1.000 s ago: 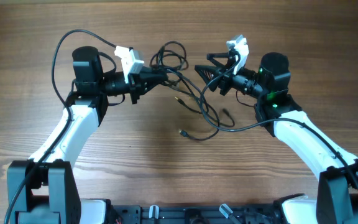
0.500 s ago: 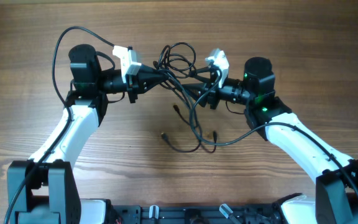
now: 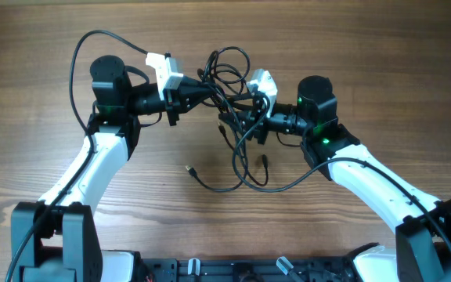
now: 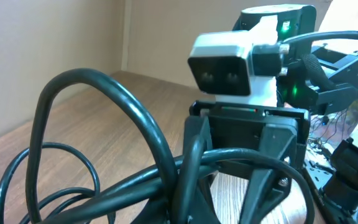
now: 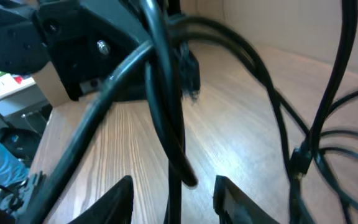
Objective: Untangle cables
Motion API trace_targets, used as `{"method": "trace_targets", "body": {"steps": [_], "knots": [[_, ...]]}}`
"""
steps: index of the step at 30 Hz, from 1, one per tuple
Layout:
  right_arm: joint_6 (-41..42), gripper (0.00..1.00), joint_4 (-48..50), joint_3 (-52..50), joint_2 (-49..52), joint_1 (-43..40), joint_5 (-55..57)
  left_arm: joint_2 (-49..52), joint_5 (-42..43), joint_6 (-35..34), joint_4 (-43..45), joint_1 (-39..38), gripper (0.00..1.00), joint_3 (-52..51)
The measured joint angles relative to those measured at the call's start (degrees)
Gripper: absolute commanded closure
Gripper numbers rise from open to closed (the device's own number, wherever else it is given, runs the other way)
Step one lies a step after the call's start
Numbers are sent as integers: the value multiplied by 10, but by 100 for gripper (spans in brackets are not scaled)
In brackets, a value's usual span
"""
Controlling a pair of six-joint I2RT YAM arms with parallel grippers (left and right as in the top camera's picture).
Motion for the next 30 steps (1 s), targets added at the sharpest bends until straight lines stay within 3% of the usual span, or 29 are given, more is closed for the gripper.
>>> {"method": "trace_targets", "body": {"steps": [2,7,14,15,17,18,19,21,22,23,30], "knots": [[-2,67,21,0,0,0,0,0,0,-4,-10,0,96,0],[-3,95,60,0,0,0,0,0,0,-7,-34,0,96,0],[-3,95,61,0,0,-1,0,0,0,-9,-34,0,96,0],[-4,95,61,0,0,-1,0,0,-2,-9,-34,0,91,0],[-3,95,60,0,0,-1,0,0,-26,-10,-36,-1,70,0],[-3,95,59,0,0,-1,0,0,-41,-11,-37,-2,51,0],[-3,95,59,0,0,-1,0,0,-52,-10,-44,-2,39,0],[-3,95,59,0,0,-1,0,0,-80,-12,-71,-2,46,0],[-3,95,59,0,0,-1,0,0,-90,-11,-80,-2,40,0],[-3,95,59,0,0,-1,0,0,-97,-11,-81,-2,0,0],[-3,95,20,0,0,-8,0,-1,-118,-11,-78,1,0,0]]}}
